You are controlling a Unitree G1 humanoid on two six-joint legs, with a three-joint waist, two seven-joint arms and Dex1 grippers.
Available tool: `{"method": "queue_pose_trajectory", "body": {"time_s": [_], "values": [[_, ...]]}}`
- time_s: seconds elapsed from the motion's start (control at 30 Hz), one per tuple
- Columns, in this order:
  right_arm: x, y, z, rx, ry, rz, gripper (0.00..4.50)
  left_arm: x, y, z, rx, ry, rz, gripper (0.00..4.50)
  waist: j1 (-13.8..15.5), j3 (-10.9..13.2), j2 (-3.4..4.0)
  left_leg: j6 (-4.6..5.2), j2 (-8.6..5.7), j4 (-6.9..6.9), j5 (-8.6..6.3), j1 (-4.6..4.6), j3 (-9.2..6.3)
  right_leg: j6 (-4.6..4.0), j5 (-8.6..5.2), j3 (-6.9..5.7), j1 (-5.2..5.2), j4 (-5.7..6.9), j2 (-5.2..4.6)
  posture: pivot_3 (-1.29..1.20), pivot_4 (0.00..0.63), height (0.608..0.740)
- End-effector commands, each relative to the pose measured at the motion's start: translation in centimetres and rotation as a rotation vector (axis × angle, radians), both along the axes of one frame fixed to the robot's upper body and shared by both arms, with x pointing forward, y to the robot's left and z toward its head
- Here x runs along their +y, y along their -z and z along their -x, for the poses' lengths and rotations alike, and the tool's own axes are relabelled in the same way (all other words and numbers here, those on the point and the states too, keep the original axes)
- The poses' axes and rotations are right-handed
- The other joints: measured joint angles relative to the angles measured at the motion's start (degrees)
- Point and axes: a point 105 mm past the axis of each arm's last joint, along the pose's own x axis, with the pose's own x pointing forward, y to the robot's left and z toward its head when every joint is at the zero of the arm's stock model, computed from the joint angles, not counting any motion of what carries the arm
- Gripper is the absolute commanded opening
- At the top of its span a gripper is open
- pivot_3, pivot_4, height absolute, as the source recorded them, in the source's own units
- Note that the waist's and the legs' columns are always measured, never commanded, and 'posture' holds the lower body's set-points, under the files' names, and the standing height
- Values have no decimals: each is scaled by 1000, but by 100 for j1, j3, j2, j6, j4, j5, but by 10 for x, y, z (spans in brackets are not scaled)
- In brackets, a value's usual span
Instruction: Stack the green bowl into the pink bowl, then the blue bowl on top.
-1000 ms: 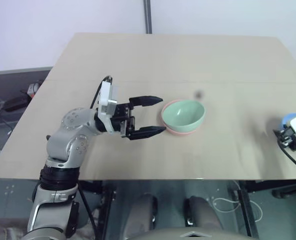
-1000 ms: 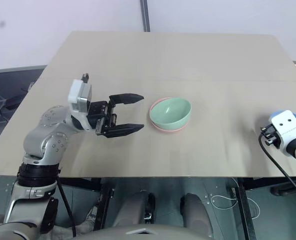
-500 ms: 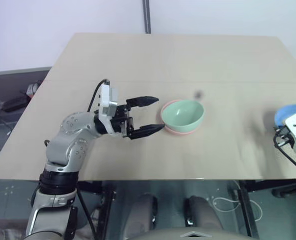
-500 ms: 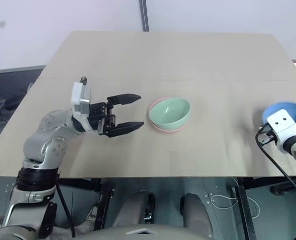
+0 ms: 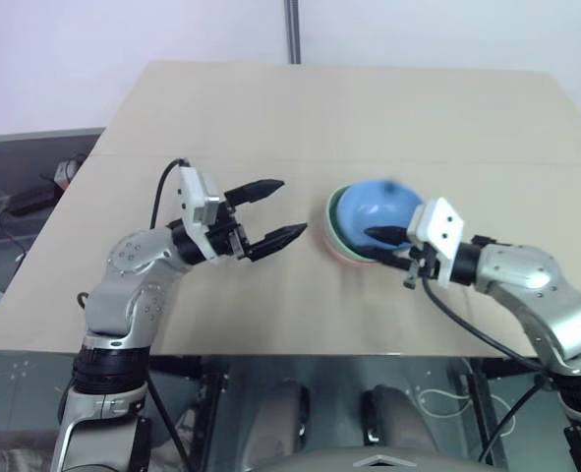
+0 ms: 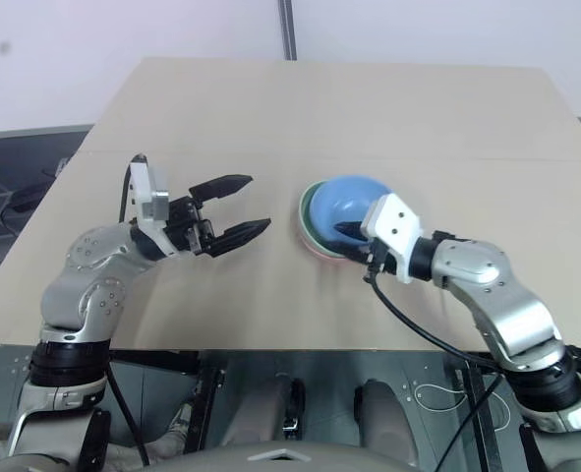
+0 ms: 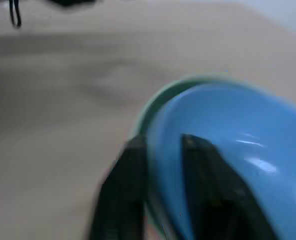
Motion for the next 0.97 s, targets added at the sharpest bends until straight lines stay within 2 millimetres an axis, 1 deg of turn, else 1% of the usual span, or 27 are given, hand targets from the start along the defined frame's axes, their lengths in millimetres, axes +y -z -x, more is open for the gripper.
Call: {"method": "queue_pose_trajectory", "body": {"time_s": [0.03, 0.07, 0.1, 0.13, 0.23, 0.3, 0.33, 0.4, 0.47, 0.5, 0.57, 0.67, 0.73, 0.8, 0.87, 0.9, 0.97], "values": [[5, -12, -8, -105, -27, 28, 3188, 0, -11, 10, -63, -1, -7, 4500, -6, 2, 1, 0, 1, 0, 0, 1, 0, 0, 0, 0, -1, 0, 2, 0, 150, 740], [5, -16, -10, -123, -20, 20, 3666, 0, -11, 11, -65, -5, -8, 4500, -5, 2, 1, 0, 2, 0, 0, 1, -2, 0, 0, -2, -2, 3, 3, 0, 150, 740], [5, -22, -11, -141, -13, 3, 4269, 1, -11, 12, -60, -10, -6, 4500, -4, 2, 1, -1, 4, -1, 0, 1, -4, 0, 0, -3, -3, 3, 4, 0, 150, 740], [4, -28, -11, -151, -10, -17, 4478, 1, -11, 12, -59, -16, -5, 4500, -3, 2, 1, -1, 6, -3, 1, 1, -7, -1, 0, -4, -3, 3, 3, 0, 150, 740], [3, -47, -2, -167, -25, -85, 4478, 2, -10, 14, -49, -42, -4, 4500, 2, 2, 1, -1, 8, -6, 0, 1, -9, -1, 0, -5, -3, 2, -2, 0, 150, 740], [0, -61, 6, -178, -32, -139, 4478, 6, -9, 13, -48, -97, -10, 4500, 1, 2, 1, -1, 7, -7, 0, 0, -8, -1, 0, -4, -2, 0, -6, 0, 150, 740], [-1, -65, 8, -179, -33, -154, 4478, 7, -8, 12, -49, -118, -10, 4500, -2, 2, 0, 0, 6, -6, 0, 0, -7, 0, 0, -3, -2, 0, -13, 0, 150, 740], [-9, -67, 13, -164, -4, -180, 4478, 14, -6, 11, -53, -181, 32, 4500, 3, 1, -1, 0, 6, -10, -1, 0, -8, 0, 0, -4, -2, -2, -19, 0, 150, 740], [-23, -63, 15, -153, 49, -190, 4478, 18, 1, 15, -31, -183, 30, 4500, 16, 0, -2, 0, 6, -17, -1, 3, -12, -1, 0, -7, -1, -3, -23, 0, 150, 740], [-33, -56, 18, -118, 60, -166, 4478, 22, 5, 18, -36, -196, 4, 4500, 16, 0, -2, 0, 6, -20, -1, 2, -13, -1, 0, -8, 0, -6, -25, 0, 150, 740], [-59, -47, 19, -111, 137, -129, 4478, 33, 17, 18, -25, -268, -59, 4500, 13, 1, -2, 0, 2, -30, -1, 2, -8, -1, 0, -4, -1, -12, -32, 0, 150, 740], [-103, -33, 26, -67, 262, -93, 4478, 49, 28, 23, 1, -335, -95, 4500, 22, 0, -2, 0, -1, -54, 0, 11, -4, -1, 0, 0, 3, -31, -36, 0, 150, 740], [-134, -28, 33, -79, 354, -43, 4478, 57, 31, 28, 27, -354, -104, 4500, 21, 0, -2, 0, -1, -61, 0, 10, -6, -2, 0, 1, 3, -36, -36, 0, 150, 740], [-159, -25, 42, -115, 405, 27, 4478, 60, 31, 32, 38, -346, -106, 4500, 14, -1, -1, 0, 0, -72, 0, 12, -6, -2, -1, 5, 3, -43, -34, 0, 150, 740], [-175, -18, 52, -89, 429, 56, 4478, 61, 30, 35, 52, -332, -109, 4500, 9, -2, 0, -1, 0, -73, 0, 13, -5, -2, -1, 3, 3, -43, -33, 0, 150, 740], [-180, -15, 55, -72, 427, 53, 4478, 62, 31, 36, 56, -330, -115, 4500, 3, -2, -1, -1, 1, -73, 0, 15, -4, -1, -1, 3, 5, -43, -32, 0, 150, 740], [-183, -14, 58, -62, 424, 51, 4478, 63, 32, 37, 58, -320, -137, 4500, -4, -2, -1, -1, 2, -73, 0, 20, 4, -1, -1, 4, 6, -43, -29, 0, 150, 740]]}}
